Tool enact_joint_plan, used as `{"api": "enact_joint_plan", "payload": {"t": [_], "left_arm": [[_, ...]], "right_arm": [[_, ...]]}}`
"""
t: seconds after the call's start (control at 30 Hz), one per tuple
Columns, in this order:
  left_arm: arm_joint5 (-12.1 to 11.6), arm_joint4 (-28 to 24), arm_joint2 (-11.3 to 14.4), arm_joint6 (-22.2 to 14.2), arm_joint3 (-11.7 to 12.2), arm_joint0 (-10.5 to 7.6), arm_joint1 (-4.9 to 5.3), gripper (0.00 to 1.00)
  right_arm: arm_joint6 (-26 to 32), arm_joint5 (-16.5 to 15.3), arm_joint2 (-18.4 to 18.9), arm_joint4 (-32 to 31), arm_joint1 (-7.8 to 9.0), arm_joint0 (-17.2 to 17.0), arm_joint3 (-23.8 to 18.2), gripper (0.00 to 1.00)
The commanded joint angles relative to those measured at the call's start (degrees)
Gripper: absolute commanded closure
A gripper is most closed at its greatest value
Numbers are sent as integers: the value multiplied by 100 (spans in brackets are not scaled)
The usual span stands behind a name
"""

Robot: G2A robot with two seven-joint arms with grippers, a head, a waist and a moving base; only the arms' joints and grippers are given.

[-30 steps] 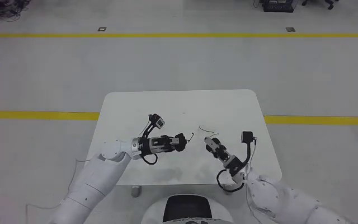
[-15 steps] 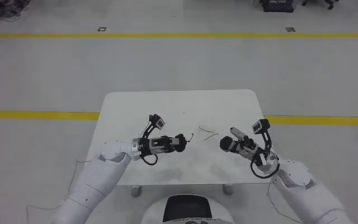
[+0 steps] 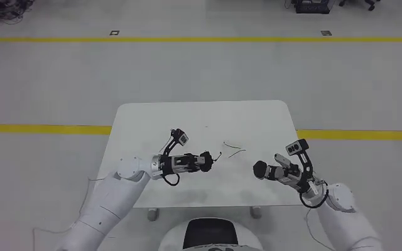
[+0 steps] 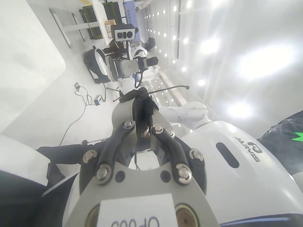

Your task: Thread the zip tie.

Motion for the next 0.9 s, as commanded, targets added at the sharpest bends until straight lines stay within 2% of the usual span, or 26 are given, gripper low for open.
{"api": "enact_joint_plan", "payload": {"t": [0.0, 0.1, 0.23, 0.37, 0.4, 0.43, 0.6, 0.67, 0.87], "left_arm": [[66, -30, 53, 139, -27, 20, -12, 100], [104, -84, 248, 269, -40, -5, -54, 100], [73, -367, 503, 391, 66, -104, -136, 100], [20, -917, 722, 336, 234, -213, -232, 100], [0, -867, 761, 321, 290, -287, -248, 100], [0, -553, 740, 361, 287, -376, -245, 100], [17, -566, 747, 386, 281, -367, -247, 100], [129, -977, 798, 383, 221, -297, -274, 100], [107, -1533, 993, 305, 281, -300, -364, 100]], "right_arm": [[47, 127, -92, 144, -13, 4, -49, 0], [211, 139, -318, 297, -50, 130, 136, 0], [674, 214, -679, 665, -117, 433, 620, 0], [1169, 356, -1011, 1120, -196, 746, 1044, 0], [1187, 347, -1020, 1149, -201, 771, 1085, 0], [1187, 347, -1020, 1149, -201, 771, 1085, 0], [1187, 347, -1020, 1149, -201, 771, 1085, 0], [953, 324, -1047, 1096, -216, 777, 1020, 0], [873, 0, -1291, 1259, -316, 882, 1081, 0]]}}
